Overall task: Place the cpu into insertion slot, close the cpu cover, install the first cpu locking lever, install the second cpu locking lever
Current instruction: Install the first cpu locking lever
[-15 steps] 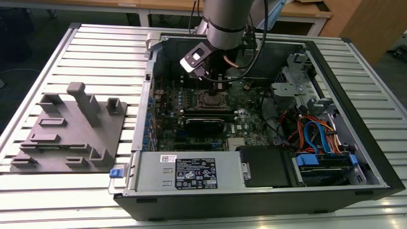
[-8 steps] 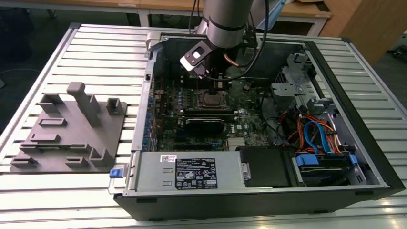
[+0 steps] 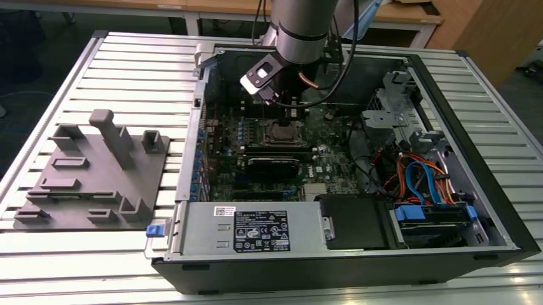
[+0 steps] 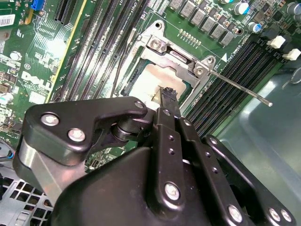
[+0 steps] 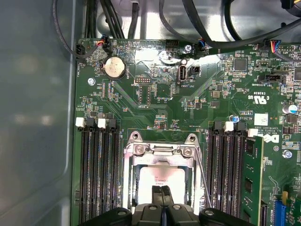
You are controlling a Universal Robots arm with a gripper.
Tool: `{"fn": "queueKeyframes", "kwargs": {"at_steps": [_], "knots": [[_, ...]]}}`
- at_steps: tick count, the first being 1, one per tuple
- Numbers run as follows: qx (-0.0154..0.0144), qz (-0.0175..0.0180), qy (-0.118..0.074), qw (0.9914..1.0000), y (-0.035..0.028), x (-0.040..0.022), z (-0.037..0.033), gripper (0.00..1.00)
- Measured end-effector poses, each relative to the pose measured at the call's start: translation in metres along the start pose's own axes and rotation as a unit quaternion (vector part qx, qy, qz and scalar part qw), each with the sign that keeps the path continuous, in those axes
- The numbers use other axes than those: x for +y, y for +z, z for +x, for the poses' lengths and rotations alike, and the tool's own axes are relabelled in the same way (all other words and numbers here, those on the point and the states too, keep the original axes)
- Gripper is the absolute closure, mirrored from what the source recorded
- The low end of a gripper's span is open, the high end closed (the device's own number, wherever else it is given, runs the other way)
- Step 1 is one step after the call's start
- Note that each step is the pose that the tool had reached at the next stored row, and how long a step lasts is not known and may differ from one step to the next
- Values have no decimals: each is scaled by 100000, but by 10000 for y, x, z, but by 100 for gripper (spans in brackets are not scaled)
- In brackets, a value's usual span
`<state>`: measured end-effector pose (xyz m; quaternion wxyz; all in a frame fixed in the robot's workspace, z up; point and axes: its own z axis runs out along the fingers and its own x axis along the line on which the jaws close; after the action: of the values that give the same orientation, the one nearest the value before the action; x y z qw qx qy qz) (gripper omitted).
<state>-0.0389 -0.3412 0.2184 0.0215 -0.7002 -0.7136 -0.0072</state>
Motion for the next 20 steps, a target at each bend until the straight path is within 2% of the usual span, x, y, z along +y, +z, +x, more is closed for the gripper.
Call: {"fn": "queueKeyframes", "kwargs": {"at_steps": [4,8,10,20], "knots": [[-19,10,3,100000,-9,-1,0,90],[4,-3,2,100000,-67,-1,3,90],[-3,1,2,100000,-116,-2,5,90],[-3,2,1,100000,-452,-9,18,90]]}}
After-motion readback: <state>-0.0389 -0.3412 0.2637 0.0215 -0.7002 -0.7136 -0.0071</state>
